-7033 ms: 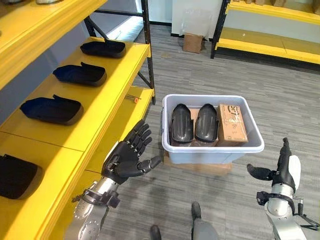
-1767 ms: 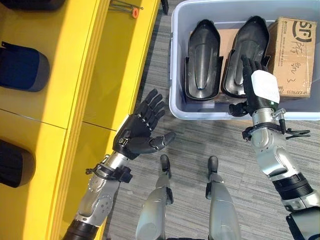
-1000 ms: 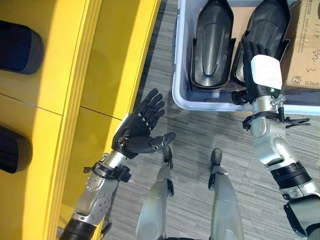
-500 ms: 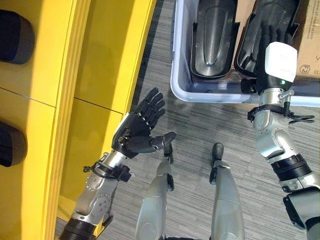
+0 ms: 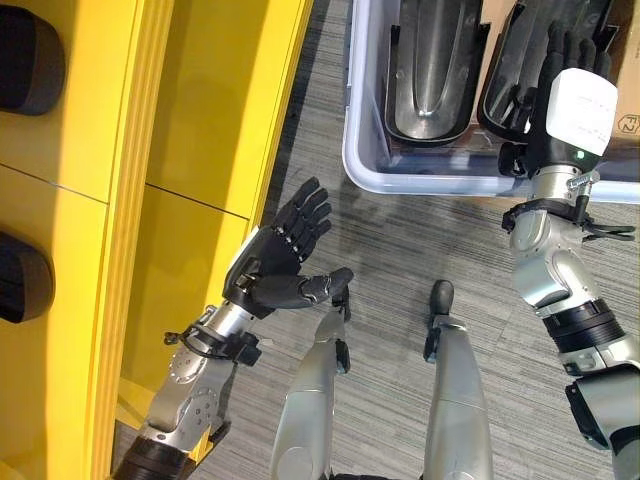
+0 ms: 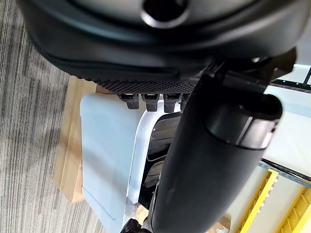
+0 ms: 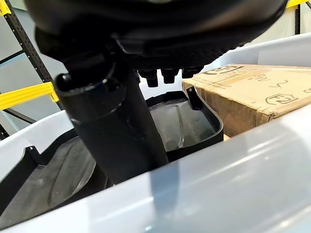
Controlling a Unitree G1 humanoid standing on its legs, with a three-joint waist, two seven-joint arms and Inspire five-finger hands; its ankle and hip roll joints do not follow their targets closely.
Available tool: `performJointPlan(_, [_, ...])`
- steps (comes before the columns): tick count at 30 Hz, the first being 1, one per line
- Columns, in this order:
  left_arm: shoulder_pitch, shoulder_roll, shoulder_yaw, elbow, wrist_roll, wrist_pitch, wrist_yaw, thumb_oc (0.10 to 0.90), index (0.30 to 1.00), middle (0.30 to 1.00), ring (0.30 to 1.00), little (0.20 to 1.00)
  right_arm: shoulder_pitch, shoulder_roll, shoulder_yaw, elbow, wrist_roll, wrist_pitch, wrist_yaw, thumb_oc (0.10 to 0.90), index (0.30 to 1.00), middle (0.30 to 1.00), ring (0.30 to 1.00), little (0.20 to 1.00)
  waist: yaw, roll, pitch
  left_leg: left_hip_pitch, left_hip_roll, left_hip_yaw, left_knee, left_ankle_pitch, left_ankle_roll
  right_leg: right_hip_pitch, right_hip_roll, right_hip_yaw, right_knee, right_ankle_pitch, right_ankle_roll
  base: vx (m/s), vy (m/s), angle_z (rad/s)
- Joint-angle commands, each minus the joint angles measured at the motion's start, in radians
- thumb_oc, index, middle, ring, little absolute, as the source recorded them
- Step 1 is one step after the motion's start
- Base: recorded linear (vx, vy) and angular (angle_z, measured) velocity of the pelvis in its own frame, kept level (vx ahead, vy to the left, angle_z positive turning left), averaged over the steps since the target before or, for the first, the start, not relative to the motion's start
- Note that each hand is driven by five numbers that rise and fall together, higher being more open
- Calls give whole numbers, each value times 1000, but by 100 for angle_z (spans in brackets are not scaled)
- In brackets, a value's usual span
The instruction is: Move parts from the plastic box to the shelf.
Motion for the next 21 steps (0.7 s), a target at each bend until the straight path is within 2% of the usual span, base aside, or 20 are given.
performJointPlan(1, [-2, -19, 0, -134, -23, -107, -16, 900, 1000, 1000, 1000, 1000, -132, -117, 50, 11, -91, -19, -27, 900, 1000, 1000, 1000, 1000, -10, 129, -4, -48, -44, -42, 44, -66, 13, 47, 56, -35, 92, -148, -61, 3, -36, 2])
performJointPlan(8, [-1, -6, 6, -121, -25, -114, -35, 900, 1000, 1000, 1000, 1000, -165, -138, 103, 46, -172, -43, 35, 900, 1000, 1000, 1000, 1000, 2, 126, -4, -71, -46, -51, 60, -66, 15, 32, 55, -43, 110, -152, -60, -1, -44, 4])
performJointPlan(12, [-4, 4, 7, -113, -21, -113, -47, 900, 1000, 1000, 1000, 1000, -191, -159, 158, 77, -257, -20, 81, 900, 1000, 1000, 1000, 1000, 12, 119, -4, -84, -46, -59, 70, -67, 17, 29, 53, -51, 115, -152, -59, -2, -65, 3])
performJointPlan(19, [-13, 9, 2, -104, -7, -113, -53, 900, 1000, 1000, 1000, 1000, -228, -164, 233, 148, -253, -15, 63, 900, 1000, 1000, 1000, 1000, 25, 114, -4, -100, -46, -67, 81, -67, 20, 24, 53, -58, 119, -150, -58, -1, -44, 3])
performJointPlan(21, [-22, 12, 0, -100, -8, -110, -50, 900, 1000, 1000, 1000, 1000, -250, -163, 264, 195, -203, -6, 48, 900, 1000, 1000, 1000, 1000, 30, 115, -4, -105, -46, -70, 83, -65, 20, 22, 53, -61, 123, -151, -56, -3, -33, 4])
